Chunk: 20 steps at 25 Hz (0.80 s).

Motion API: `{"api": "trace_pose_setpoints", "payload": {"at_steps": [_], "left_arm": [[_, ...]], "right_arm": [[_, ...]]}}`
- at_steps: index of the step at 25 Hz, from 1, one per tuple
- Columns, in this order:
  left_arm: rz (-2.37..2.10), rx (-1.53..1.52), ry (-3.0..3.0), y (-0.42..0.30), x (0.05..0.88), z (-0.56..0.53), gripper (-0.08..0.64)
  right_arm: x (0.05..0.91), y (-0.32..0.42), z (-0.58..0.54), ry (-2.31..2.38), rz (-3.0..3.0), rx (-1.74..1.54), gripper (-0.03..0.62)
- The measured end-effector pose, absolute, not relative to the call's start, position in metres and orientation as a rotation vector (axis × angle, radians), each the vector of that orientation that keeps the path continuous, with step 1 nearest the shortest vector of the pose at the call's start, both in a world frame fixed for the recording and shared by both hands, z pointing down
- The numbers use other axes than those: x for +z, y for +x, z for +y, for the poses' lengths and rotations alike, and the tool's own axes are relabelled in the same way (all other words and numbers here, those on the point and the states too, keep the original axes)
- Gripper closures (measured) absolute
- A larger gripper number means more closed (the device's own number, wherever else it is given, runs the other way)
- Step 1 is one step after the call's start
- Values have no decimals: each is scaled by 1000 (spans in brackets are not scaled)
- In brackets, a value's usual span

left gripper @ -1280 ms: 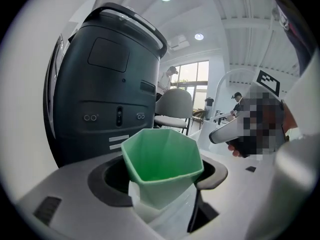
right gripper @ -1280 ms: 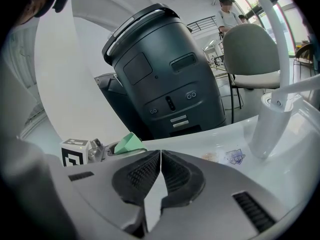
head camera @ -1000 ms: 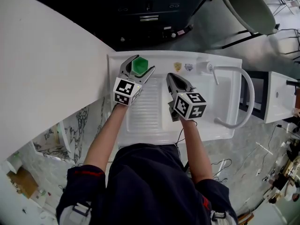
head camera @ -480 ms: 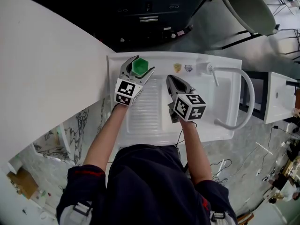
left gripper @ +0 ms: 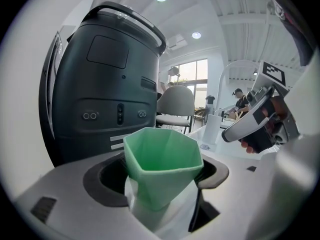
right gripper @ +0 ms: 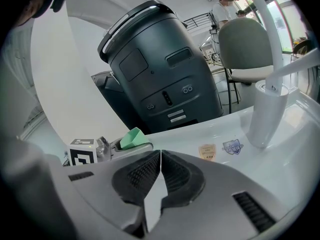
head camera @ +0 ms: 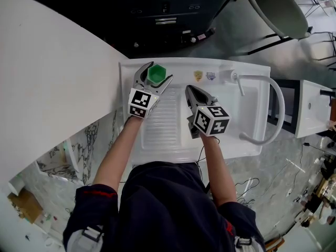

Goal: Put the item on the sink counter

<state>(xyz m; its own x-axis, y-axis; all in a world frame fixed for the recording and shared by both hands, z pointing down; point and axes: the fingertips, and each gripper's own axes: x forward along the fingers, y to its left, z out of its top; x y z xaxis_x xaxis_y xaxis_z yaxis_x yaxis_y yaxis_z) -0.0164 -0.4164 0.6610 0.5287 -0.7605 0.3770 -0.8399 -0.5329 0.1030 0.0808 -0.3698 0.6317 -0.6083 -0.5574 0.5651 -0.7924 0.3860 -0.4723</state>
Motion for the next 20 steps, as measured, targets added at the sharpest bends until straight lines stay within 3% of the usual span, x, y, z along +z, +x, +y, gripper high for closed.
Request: {"api": "trace_pose_setpoints", "payload": {"at_steps": [9, 20], "left_arm": [[-1345, 398, 2501, -16, 659, -414, 153], [-1350, 357, 2529, -18, 639, -410, 152]], "right_arm": [[633, 82, -370, 1181, -2327, 1066, 557], [627, 85, -368, 1204, -2335, 1059, 557]]}}
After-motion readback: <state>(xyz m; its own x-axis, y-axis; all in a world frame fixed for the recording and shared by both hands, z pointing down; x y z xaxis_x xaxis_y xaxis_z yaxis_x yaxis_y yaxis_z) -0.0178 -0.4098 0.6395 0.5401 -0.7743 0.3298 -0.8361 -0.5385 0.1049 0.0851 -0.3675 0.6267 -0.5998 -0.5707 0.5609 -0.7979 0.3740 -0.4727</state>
